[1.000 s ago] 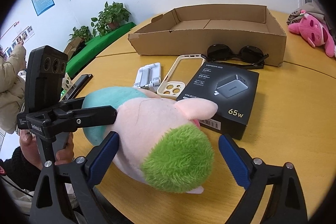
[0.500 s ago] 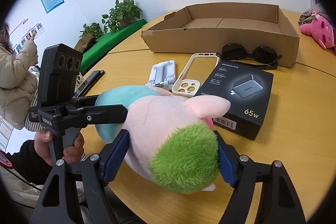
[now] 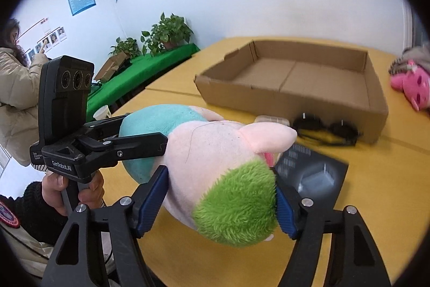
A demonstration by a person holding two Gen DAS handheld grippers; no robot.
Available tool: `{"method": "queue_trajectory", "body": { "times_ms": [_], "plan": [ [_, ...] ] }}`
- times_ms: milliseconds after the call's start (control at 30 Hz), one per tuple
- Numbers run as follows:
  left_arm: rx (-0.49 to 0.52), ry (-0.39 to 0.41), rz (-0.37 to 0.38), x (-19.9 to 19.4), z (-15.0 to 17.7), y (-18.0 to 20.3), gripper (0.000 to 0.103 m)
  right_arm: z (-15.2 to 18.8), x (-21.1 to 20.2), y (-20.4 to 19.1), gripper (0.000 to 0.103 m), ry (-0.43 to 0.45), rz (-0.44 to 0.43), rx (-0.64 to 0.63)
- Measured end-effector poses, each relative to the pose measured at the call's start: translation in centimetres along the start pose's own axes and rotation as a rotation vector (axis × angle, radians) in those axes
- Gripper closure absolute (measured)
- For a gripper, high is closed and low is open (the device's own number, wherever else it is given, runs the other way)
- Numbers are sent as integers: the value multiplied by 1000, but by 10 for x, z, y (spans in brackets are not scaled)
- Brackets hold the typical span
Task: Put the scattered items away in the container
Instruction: 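Lift the plush pig with the right gripper and carry it over the box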
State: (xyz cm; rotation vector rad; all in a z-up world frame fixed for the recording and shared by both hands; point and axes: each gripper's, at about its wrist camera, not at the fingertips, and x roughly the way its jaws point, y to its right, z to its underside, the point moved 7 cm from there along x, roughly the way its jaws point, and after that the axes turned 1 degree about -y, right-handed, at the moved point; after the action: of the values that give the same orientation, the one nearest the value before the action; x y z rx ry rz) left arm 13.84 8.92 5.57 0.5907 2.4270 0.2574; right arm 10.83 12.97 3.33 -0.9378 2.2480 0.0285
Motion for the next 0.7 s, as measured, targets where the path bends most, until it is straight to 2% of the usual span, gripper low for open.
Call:
{"method": "queue_trajectory", "body": {
  "times_ms": [500,700],
  "plan": [
    [182,235,-75,-42,-203,-26,11,-207,-18,2,31,234,20,-178],
    [201,278,-82,-33,-273,-48,11,-269,1,13,32,257,24,-191]
  ]
}}
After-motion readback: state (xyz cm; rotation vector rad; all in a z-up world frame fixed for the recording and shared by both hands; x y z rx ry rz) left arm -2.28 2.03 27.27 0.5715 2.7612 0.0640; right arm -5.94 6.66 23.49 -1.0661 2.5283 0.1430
